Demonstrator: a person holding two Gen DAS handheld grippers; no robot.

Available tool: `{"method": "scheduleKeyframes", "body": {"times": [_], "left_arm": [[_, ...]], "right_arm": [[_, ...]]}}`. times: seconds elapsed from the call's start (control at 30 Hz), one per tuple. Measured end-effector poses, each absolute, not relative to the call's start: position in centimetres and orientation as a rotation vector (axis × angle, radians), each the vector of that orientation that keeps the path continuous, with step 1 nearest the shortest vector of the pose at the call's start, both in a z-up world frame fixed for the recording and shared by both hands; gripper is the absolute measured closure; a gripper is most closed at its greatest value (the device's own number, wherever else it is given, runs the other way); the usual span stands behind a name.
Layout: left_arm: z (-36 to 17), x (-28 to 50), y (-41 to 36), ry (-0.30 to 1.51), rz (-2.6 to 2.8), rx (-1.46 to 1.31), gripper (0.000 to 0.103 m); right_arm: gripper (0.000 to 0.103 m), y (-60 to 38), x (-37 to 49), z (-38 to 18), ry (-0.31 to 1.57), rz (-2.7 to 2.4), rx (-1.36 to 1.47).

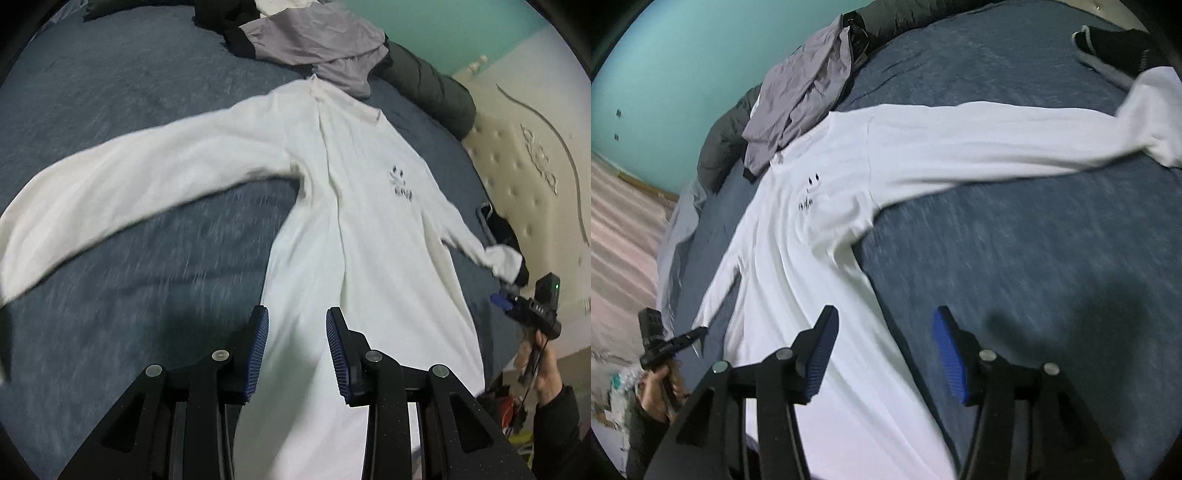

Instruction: Fold clothes

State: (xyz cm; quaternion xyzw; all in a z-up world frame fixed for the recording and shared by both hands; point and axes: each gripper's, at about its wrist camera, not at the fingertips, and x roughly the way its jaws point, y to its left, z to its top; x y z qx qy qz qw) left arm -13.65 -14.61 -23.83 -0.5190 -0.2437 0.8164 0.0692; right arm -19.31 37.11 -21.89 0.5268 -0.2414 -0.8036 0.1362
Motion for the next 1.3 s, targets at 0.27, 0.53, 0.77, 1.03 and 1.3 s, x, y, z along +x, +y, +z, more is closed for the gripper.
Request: {"method": "scheduleKeyframes", "body": {"times": [0.27,0.53,0.77,1.03,1.3], "left_arm": [[-26.9,-20.3,-14.8,-0.841,2.462,-1.525,0.055],[-29.4,-25.1,-14.8,-0.893,2.446,-1.500,0.055],[-30.2,-26.6,-15.1,-0.914,2.471,-1.455,0.057],[-29.5,-27.6,-15.8,-0.860,2.528,-1.428,0.097],[-27.1,-27.2,-21.4,-0.907,2.646,-1.384,0.098]], "right_arm": [[0.048,35.4,-25.4,-25.4,-0.839,-2.299,1.482],[0.047,34.4,-30.4,-28.0,-0.909,-2.266,1.479],[0.048,33.7,-32.2,-29.2,-0.910,-2.254,1.448],[0.098,34.1,-33.2,-29.0,-0.892,-2.301,1.403],[0.099,38.8,-34.8,-26.4,-0.935,-2.433,1.327]]}}
